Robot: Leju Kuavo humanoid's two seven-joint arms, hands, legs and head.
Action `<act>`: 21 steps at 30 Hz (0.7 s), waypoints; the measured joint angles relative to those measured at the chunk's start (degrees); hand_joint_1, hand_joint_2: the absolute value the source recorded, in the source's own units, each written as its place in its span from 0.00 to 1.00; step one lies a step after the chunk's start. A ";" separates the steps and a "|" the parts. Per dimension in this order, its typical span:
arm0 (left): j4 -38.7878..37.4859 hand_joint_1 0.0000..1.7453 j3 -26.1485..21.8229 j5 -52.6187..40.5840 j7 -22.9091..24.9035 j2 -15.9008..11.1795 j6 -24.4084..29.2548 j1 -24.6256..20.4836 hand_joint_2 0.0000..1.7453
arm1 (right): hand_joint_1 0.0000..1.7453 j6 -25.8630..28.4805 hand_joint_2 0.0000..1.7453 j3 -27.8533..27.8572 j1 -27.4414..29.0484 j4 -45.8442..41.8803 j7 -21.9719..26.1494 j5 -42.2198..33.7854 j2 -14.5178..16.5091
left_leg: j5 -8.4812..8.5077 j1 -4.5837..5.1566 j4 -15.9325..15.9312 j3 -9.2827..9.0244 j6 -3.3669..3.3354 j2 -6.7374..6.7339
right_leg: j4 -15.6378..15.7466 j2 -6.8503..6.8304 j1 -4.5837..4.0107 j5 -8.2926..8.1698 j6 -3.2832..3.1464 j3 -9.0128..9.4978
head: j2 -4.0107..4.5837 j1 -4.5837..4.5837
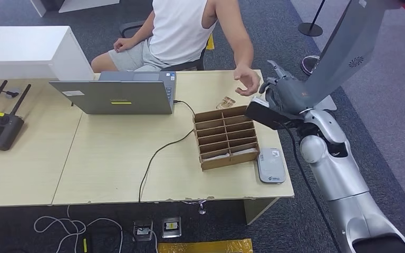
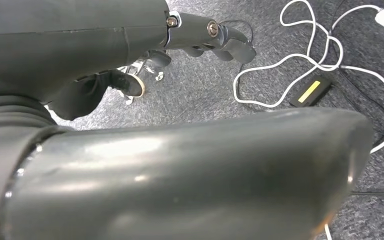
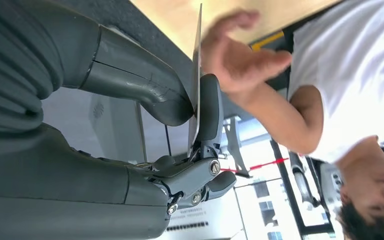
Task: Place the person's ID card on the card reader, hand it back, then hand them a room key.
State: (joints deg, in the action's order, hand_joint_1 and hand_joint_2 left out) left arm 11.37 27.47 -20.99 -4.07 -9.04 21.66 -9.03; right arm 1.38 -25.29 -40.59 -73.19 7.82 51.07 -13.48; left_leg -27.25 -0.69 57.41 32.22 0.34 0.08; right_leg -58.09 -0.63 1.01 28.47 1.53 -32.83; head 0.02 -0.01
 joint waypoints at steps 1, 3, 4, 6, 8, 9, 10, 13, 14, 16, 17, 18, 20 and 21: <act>0.01 0.00 0.00 -0.08 0.00 0.07 -0.02 -0.05 0.00 | 1.00 -0.39 1.00 0.17 -0.77 -0.12 0.26 0.05 -0.02 | 0.00 0.00 0.00 0.00 0.00 0.00 | 0.00 0.00 0.00 0.00 0.00 0.00 | 0.00 0.01; 0.02 0.00 0.01 -0.43 0.00 0.20 -0.13 -0.14 0.00 | 1.00 -1.20 1.00 0.30 -2.13 -0.20 0.89 0.16 0.08 | 0.00 0.00 0.00 0.02 0.00 0.00 | -0.01 0.00 0.00 0.00 0.00 0.00 | 0.00 0.00; 0.02 0.00 0.01 -0.63 0.00 0.26 -0.26 -0.23 0.00 | 1.00 -1.52 1.00 0.27 -2.81 -0.13 1.31 0.20 0.21 | 0.00 0.00 0.00 0.04 0.00 0.00 | -0.01 -0.01 0.00 0.00 0.00 0.00 | 0.00 0.01; 0.02 0.00 0.02 -1.07 0.01 0.37 -0.62 -0.51 0.00 | 1.00 -1.74 1.00 0.21 -4.17 0.34 2.25 0.22 0.66 | 0.00 0.00 -0.01 0.05 0.00 0.01 | -0.01 -0.02 0.00 0.00 0.00 0.00 | 0.00 0.00; 0.02 0.00 0.02 -1.40 0.05 0.44 -1.02 -0.85 0.00 | 1.00 -1.42 1.00 0.09 -5.34 1.38 3.32 0.47 1.22 | 0.00 -0.01 -0.01 0.05 0.00 0.01 | -0.02 -0.04 -0.01 0.00 0.00 0.00 | 0.00 0.01; 0.02 0.00 0.03 -1.55 0.09 0.46 -1.22 -1.01 0.00 | 1.00 -1.10 1.00 -0.02 -5.85 2.17 3.94 0.74 1.55 | 0.00 -0.01 -0.01 0.06 0.00 0.01 | -0.02 -0.05 -0.01 0.00 0.00 0.00 | 0.00 0.01; 0.02 0.00 0.03 -1.68 0.13 0.48 -1.46 -1.16 0.00 | 1.00 -0.71 1.00 -0.17 -6.42 3.22 4.58 1.14 1.92 | 0.00 -0.01 -0.01 0.08 0.00 0.02 | -0.02 -0.06 -0.01 0.00 0.00 0.00 | 0.00 0.02; 0.03 0.00 0.04 -2.01 0.20 0.50 -2.04 -1.66 0.00 | 1.00 0.54 1.00 -0.95 -8.64 7.59 6.55 2.88 3.24 | 0.01 -0.02 -0.01 0.09 0.00 0.03 | -0.04 -0.07 -0.01 0.00 0.00 0.00 | 0.00 0.00; 0.04 0.00 0.04 -2.12 0.21 0.50 -2.21 -1.86 0.00 | 1.00 0.93 1.00 -1.29 -9.39 9.28 7.09 3.56 3.69 | 0.02 -0.02 -0.01 0.09 0.00 0.04 | -0.04 -0.10 -0.01 0.00 0.00 0.00 | 0.00 0.01; 0.04 0.00 0.04 -2.32 0.25 0.50 -2.60 -2.26 0.00 | 1.00 1.73 1.00 -2.03 -10.69 12.69 7.81 4.73 4.60 | 0.04 -0.01 -0.01 0.09 0.00 0.08 | -0.04 -0.18 -0.01 0.00 0.00 0.01 | 0.00 0.01; 0.04 0.00 0.04 -2.39 0.27 0.50 -2.75 -2.41 0.00 | 1.00 2.12 1.00 -2.38 -11.23 14.29 7.99 5.06 5.04 | 0.04 -0.01 -0.01 0.10 0.00 0.10 | -0.04 -0.21 -0.01 0.00 0.00 0.01 | 0.00 0.01; 0.04 0.00 0.04 -2.45 0.29 0.50 -2.88 -2.53 0.00 | 1.00 2.48 1.00 -2.73 -11.74 15.93 8.13 5.29 5.49 | 0.05 -0.01 -0.01 0.10 0.00 0.11 | -0.04 -0.23 -0.01 0.00 0.00 0.01 | 0.00 0.01; 0.04 0.00 0.04 -2.67 0.32 0.50 -3.08 -2.70 0.00 | 1.00 2.90 1.00 -3.40 -12.74 19.11 8.27 5.64 6.29 | 0.05 -0.01 -0.01 0.10 0.00 0.11 | -0.04 -0.23 -0.01 0.00 0.00 0.00 | 0.00 0.01; 0.04 0.00 0.05 -2.82 0.35 0.50 -3.19 -2.78 0.00 | 1.00 2.98 1.00 -3.77 -13.25 20.67 8.32 5.87 6.64 | 0.05 -0.01 -0.01 0.10 0.00 0.11 | -0.04 -0.23 -0.01 0.00 0.00 0.00 | 0.00 0.01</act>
State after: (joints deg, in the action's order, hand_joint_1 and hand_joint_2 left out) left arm 11.41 27.52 -23.81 -3.72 -8.55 18.47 -11.81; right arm 4.36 -29.06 -53.83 -52.52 16.14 56.94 -6.84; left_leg -27.20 -0.70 57.40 32.32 0.34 0.19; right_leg -58.12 -0.86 1.00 28.47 1.52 -32.83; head 0.02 0.01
